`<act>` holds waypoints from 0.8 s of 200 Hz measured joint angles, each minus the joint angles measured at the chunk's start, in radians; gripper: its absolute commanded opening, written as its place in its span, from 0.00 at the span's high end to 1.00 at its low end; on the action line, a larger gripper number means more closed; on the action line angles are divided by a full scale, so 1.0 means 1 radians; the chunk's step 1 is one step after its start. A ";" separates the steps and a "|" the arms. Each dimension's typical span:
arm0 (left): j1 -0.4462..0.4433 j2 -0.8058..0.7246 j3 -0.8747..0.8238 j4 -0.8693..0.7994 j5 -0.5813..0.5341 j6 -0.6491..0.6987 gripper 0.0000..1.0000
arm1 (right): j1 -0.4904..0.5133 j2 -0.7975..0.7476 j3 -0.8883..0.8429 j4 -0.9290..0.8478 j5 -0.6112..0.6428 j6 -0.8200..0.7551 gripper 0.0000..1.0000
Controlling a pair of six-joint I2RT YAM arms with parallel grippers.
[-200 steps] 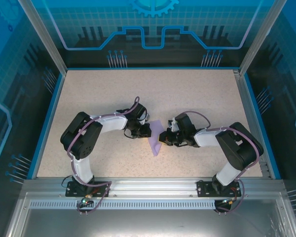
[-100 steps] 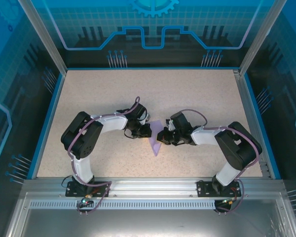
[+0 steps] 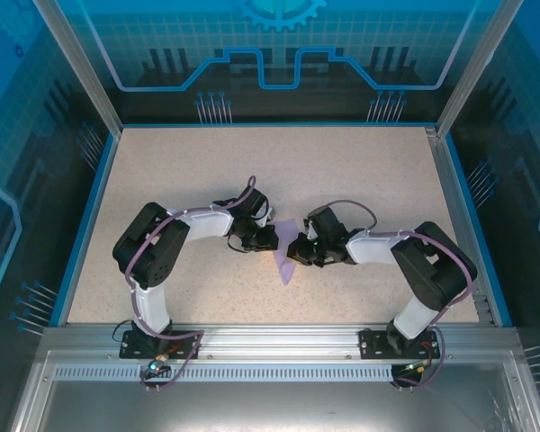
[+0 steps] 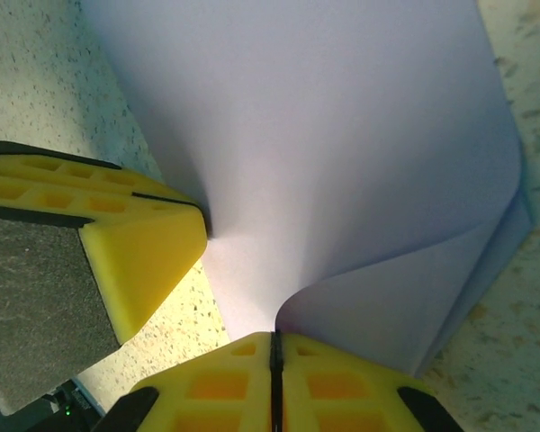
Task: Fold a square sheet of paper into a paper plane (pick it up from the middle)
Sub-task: Third fold the triangle at the center of the table.
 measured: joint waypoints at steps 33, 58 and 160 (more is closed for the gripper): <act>0.000 0.003 -0.001 0.008 0.006 0.000 0.88 | 0.003 0.009 0.009 -0.002 0.016 0.014 0.90; 0.000 0.003 -0.002 0.014 0.008 0.000 0.87 | 0.003 0.015 0.010 -0.003 0.031 0.026 0.90; 0.001 0.009 -0.007 0.035 0.024 0.000 0.88 | 0.008 0.017 0.010 -0.005 0.072 0.042 0.90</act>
